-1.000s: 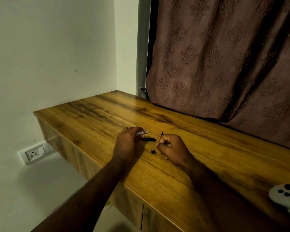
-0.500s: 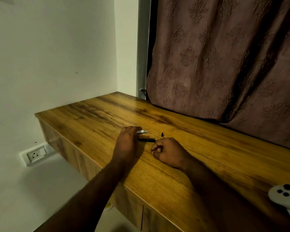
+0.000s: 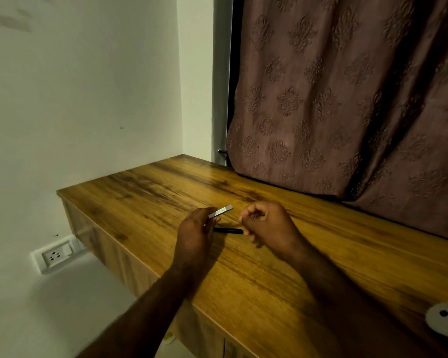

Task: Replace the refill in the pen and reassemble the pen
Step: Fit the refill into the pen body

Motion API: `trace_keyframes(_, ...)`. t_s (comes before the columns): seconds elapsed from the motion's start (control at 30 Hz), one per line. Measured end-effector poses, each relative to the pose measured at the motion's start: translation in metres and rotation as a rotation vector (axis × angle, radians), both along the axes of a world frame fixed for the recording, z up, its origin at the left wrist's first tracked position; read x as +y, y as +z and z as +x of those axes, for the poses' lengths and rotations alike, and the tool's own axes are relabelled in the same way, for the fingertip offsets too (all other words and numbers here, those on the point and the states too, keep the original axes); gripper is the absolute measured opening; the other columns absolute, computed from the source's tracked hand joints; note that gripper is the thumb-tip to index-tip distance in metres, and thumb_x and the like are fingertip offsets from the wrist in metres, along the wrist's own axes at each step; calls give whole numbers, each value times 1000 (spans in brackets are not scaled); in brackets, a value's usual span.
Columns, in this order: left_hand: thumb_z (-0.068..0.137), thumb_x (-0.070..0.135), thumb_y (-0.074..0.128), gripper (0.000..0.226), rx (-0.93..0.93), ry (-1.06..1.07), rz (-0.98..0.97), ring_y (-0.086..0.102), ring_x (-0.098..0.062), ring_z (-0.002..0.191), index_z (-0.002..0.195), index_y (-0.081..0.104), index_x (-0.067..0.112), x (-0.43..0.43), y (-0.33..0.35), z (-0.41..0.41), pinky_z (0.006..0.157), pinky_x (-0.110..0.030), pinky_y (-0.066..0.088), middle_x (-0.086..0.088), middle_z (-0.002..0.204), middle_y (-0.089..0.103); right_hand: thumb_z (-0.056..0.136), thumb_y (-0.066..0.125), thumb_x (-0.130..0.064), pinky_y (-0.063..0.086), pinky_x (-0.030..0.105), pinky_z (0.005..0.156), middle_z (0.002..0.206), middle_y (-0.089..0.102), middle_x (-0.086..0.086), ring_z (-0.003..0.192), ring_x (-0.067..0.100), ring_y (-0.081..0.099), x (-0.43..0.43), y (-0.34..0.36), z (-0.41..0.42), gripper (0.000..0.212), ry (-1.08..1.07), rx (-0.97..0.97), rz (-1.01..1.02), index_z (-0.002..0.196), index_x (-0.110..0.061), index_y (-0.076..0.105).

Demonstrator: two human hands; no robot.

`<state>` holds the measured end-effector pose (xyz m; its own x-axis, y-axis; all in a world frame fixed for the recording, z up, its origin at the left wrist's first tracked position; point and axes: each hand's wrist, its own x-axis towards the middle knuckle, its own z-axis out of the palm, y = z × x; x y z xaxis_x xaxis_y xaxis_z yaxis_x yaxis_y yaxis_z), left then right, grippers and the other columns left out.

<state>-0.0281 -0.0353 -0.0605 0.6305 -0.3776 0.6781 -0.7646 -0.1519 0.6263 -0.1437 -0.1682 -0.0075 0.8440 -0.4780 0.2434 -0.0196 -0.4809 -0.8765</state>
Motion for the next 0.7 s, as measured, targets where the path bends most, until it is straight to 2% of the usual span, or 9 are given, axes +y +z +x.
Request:
trace_keyframes(0.07,94,10,57,23,11,-14,-15,62,-12,93,113,66,16,1,2,-3,84,-33,52,1,103,68,91,63,-10,47,28,48,70,68,11,51,14,60,0,7,0,6,-36,-123,171,88,-10,68)
trace_keyframes(0.13,94,6,55,25,-8,-18,-12,63,-14,95,115,66,14,1,4,-4,86,-33,52,-2,106,69,91,60,-1,52,21,53,79,69,15,57,10,65,1,12,0,10,-50,-216,277,95,-2,69)
trace_keyframes(0.23,93,-1,53,31,-69,-3,30,64,-15,99,118,65,11,-1,2,-3,90,-28,50,-4,111,69,91,57,3,52,15,58,91,71,18,68,10,70,2,13,0,17,-43,-228,389,103,0,69)
trace_keyframes(0.33,91,-3,54,33,-94,-7,51,64,-14,100,119,65,11,-2,1,-3,89,-23,49,-4,112,68,90,56,8,56,17,65,97,70,19,73,12,72,2,12,2,18,-33,-257,486,103,1,68)
trace_keyframes(0.4,89,-3,56,34,-145,-20,74,64,-16,98,118,66,11,-2,0,-1,87,-24,49,-5,110,69,90,56,9,58,20,68,94,69,19,73,16,71,2,11,2,17,-32,-275,492,98,-1,67)
trace_keyframes(0.53,89,-3,57,35,-159,-33,95,64,-14,98,118,65,13,-3,-2,1,86,-16,45,-4,110,68,89,59,7,53,18,54,92,68,22,63,12,68,2,8,1,15,-62,-228,422,101,-1,63)
trace_keyframes(0.7,89,-3,56,33,-174,-36,112,64,-16,97,118,66,11,-3,-1,2,86,-14,42,-6,109,69,89,62,2,51,21,50,83,68,18,57,14,64,1,5,2,15,-81,-181,389,104,0,61)
